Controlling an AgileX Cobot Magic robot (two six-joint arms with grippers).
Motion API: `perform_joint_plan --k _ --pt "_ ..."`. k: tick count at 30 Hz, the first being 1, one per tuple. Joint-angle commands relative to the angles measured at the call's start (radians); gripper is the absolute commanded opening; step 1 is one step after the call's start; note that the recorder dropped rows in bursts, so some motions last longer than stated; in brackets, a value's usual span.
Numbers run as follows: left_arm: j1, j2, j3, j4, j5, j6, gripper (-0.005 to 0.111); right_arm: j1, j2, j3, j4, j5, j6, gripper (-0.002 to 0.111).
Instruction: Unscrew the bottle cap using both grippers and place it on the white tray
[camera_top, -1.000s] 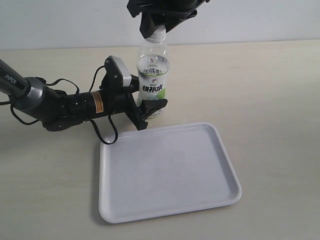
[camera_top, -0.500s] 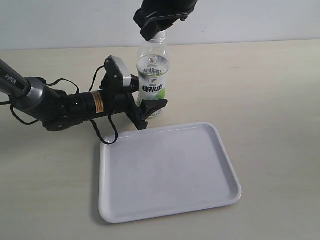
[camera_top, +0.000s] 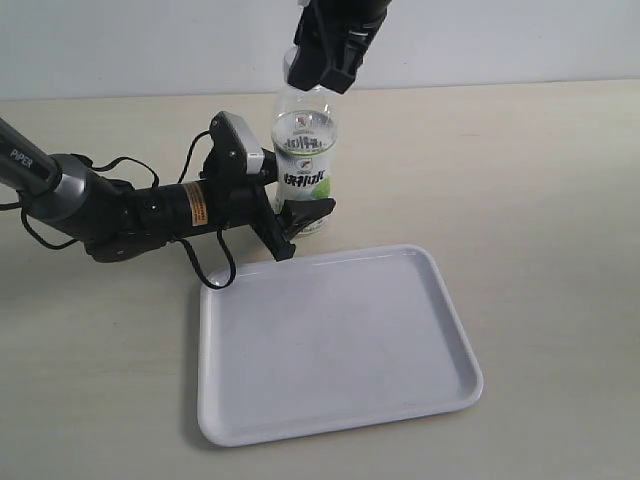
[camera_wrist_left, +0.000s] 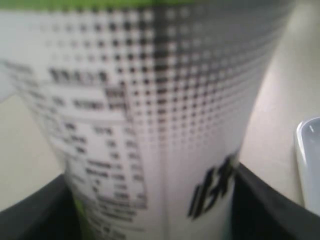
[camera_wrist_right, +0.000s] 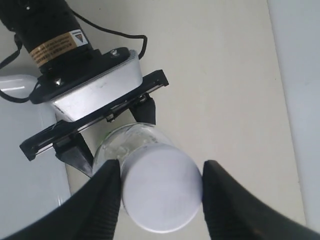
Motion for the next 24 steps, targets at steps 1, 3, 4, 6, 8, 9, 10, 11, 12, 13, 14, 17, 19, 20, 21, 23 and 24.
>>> perform_joint_plan --k 1,3,4,6,8,9,10,11,12,13,14,17,19,20,21,23,24 --pt "-0.004 -0.005 0.0 0.014 0.022 0.001 0.0 0.001 -0.004 -0.006 -0.036 0.008 -0.101 0.0" --pt "-0.004 -0.005 0.0 0.014 0.022 0.001 0.0 0.001 -0.004 -0.006 -0.038 0.008 -0.103 0.001" --pt "-0.004 -0.005 0.0 0.014 0.022 0.001 0.0 0.001 -0.004 -0.006 -0.038 0.008 -0.103 0.003" --pt "-0.004 -0.005 0.0 0.014 0.022 0.001 0.0 0.001 -0.004 -0.006 -0.036 0.006 -0.079 0.011" --pt "-0.004 -0.005 0.0 0.014 0.022 0.001 0.0 0.001 -0.004 -0.006 -0.036 0.006 -0.06 0.024" --pt "-0.004 -0.005 0.0 0.014 0.022 0.001 0.0 0.001 -0.004 -0.006 -0.036 0.009 -0.057 0.031" --pt "-0.004 -0.005 0.0 0.014 0.022 0.001 0.0 0.001 -0.004 -0.006 -0.036 0.011 -0.057 0.037" --pt "-0.004 -0.005 0.0 0.014 0.022 0.001 0.0 0.001 -0.004 -0.006 -0.03 0.01 -0.053 0.043" --pt "-0.004 -0.005 0.0 0.014 0.022 0.001 0.0 0.001 -0.004 -0.006 -0.02 0.01 -0.038 0.049" --pt "-0.004 -0.005 0.0 0.014 0.022 0.001 0.0 0.001 -0.004 -0.006 -0.012 0.01 -0.026 0.053" --pt "-0.004 -0.005 0.0 0.014 0.022 0.001 0.0 0.001 -0.004 -0.006 -0.004 0.01 -0.02 0.056" --pt "-0.004 -0.005 0.0 0.014 0.022 0.001 0.0 0.001 -0.012 -0.006 0.012 0.008 0.009 0.058" --pt "-0.004 -0.005 0.0 0.014 0.022 0.001 0.0 0.001 -0.023 -0.006 0.02 0.0 0.039 0.058" --pt "-0.004 -0.005 0.0 0.014 0.022 0.001 0.0 0.001 -0.033 -0.006 0.02 -0.009 0.06 0.058" --pt "-0.004 -0.005 0.0 0.014 0.022 0.001 0.0 0.001 -0.042 -0.006 0.02 -0.018 0.094 0.058" --pt "-0.004 -0.005 0.0 0.014 0.022 0.001 0.0 0.001 -0.063 -0.006 0.02 -0.04 0.198 0.058" --pt "-0.004 -0.005 0.0 0.014 0.022 0.001 0.0 0.001 -0.073 -0.006 0.02 -0.049 0.281 0.058"
